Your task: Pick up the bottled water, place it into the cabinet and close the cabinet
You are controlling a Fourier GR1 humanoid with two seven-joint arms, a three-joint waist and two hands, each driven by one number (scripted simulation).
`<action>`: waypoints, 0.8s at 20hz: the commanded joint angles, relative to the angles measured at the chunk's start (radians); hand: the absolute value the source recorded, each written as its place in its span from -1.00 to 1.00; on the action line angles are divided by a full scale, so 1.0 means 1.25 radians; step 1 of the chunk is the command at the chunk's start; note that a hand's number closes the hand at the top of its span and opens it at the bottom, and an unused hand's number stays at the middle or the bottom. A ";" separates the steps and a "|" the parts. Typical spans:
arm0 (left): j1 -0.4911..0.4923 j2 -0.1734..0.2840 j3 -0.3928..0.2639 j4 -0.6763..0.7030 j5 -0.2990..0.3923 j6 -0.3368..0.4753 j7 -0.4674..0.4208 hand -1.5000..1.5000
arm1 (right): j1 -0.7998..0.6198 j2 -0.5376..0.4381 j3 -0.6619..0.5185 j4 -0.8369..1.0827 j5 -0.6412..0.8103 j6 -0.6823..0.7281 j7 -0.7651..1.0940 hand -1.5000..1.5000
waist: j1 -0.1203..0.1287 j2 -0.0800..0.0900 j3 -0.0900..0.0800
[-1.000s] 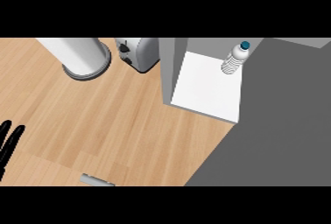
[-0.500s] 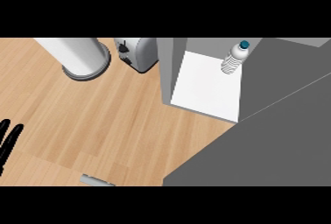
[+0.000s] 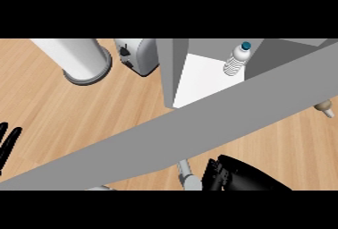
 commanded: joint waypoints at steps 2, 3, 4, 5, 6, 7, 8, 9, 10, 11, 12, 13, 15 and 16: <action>0.001 -0.004 0.003 0.018 0.004 -0.001 0.000 -1.00 | -0.146 0.115 -0.076 0.143 0.058 -0.130 0.061 1.00 | -0.024 -0.003 0.003; -0.006 -0.001 0.010 0.013 0.009 -0.002 0.001 -1.00 | -0.177 0.131 -0.088 0.173 0.064 -0.154 0.073 1.00 | -0.027 -0.005 0.004; 0.000 -0.006 0.005 0.003 0.011 0.001 0.000 -1.00 | -0.199 0.132 -0.104 0.193 0.068 -0.193 0.072 1.00 | -0.022 -0.007 0.005; 0.011 -0.002 0.007 0.017 0.011 -0.009 0.002 -1.00 | -0.237 0.133 -0.109 0.217 0.070 -0.216 0.086 1.00 | -0.018 -0.009 0.004; 0.005 -0.004 0.008 0.014 0.013 0.000 0.003 -1.00 | -0.267 0.134 -0.122 0.249 0.076 -0.247 0.082 1.00 | -0.028 -0.008 0.006; 0.002 0.000 0.017 0.016 0.014 -0.003 0.001 -1.00 | -0.300 0.134 -0.137 0.277 0.073 -0.270 0.082 1.00 | -0.025 -0.007 0.007; 0.022 -0.006 0.013 0.025 0.008 -0.016 -0.009 -1.00 | -0.331 0.135 -0.143 0.313 0.075 -0.298 0.081 1.00 | -0.015 -0.011 0.006; 0.015 -0.008 0.008 0.017 0.013 -0.012 -0.002 -1.00 | -0.365 0.135 -0.150 0.344 0.066 -0.325 0.078 1.00 | -0.021 -0.009 0.008; 0.012 -0.015 0.008 0.025 0.012 -0.015 -0.009 -1.00 | -0.397 0.135 -0.162 0.377 0.074 -0.349 0.081 1.00 | -0.024 -0.008 0.007; 0.002 -0.006 0.011 0.019 0.016 -0.016 -0.001 -1.00 | -0.428 0.135 -0.173 0.407 0.068 -0.370 0.076 1.00 | -0.021 -0.003 0.008; 0.001 -0.009 0.005 0.023 0.017 -0.020 0.002 -1.00 | -0.464 0.135 -0.196 0.430 0.063 -0.401 0.081 1.00 | -0.033 -0.005 0.008; 0.009 -0.014 0.007 0.020 0.018 -0.022 -0.005 -1.00 | -0.487 0.136 -0.206 0.472 0.050 -0.426 0.074 1.00 | -0.026 -0.006 0.009; 0.014 -0.008 0.015 0.025 0.026 -0.027 -0.001 -1.00 | -0.523 0.136 -0.225 0.508 0.028 -0.469 0.087 -1.00 | -0.021 -0.006 0.009; 0.014 -0.022 0.010 0.027 0.017 -0.017 -0.009 -1.00 | -0.524 0.136 -0.229 0.527 0.003 -0.489 0.076 -1.00 | -0.032 -0.006 0.010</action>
